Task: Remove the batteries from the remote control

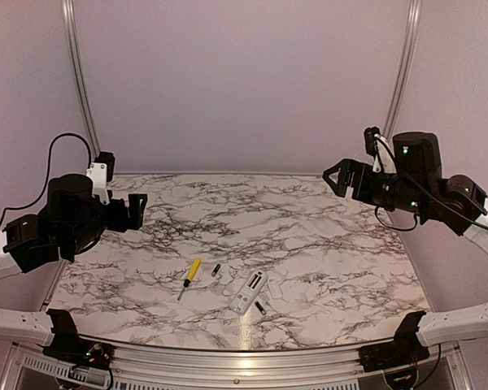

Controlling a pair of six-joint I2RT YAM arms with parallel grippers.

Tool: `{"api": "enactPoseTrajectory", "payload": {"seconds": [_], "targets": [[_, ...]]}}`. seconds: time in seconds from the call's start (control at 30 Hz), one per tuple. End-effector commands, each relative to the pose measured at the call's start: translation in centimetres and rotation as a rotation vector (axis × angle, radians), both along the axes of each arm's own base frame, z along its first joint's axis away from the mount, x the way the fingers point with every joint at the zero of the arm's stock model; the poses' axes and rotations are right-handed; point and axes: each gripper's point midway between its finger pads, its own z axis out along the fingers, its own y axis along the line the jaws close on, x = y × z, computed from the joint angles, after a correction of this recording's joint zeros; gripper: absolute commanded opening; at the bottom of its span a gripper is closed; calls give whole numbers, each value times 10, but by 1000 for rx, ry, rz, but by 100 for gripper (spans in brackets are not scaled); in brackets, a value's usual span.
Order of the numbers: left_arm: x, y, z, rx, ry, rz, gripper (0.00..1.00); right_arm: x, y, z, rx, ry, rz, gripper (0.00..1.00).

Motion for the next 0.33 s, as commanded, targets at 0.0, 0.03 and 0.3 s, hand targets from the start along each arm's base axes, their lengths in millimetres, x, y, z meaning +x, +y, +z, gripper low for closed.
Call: {"api": "enactPoseTrajectory", "payload": {"seconds": [0.0,0.03,0.3], "targets": [[-5,26,8,63,-59,59,99,1,-16,18,57,-109,-66,99],[-6,28,10,60,-67,64,99,-1,-18,21,72,-124,-65,99],[-5,31,18,74,-93,77,99,-2,-23,21,91,-142,-87,98]]}}
